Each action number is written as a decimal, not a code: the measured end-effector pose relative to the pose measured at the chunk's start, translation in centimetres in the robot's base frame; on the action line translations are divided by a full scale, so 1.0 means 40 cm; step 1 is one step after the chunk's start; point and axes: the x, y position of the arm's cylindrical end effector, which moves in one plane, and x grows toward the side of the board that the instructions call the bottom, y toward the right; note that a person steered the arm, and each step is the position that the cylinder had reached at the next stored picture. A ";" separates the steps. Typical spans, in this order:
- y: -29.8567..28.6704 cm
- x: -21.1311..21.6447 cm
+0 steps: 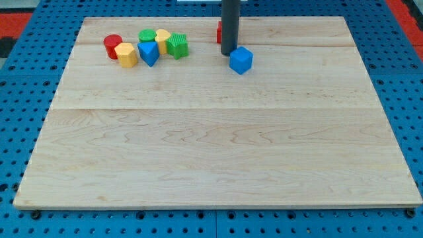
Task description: Place the heart and green star in line with red star
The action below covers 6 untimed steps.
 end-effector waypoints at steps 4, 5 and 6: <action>-0.256 -0.130; -0.076 -0.135; -0.108 -0.051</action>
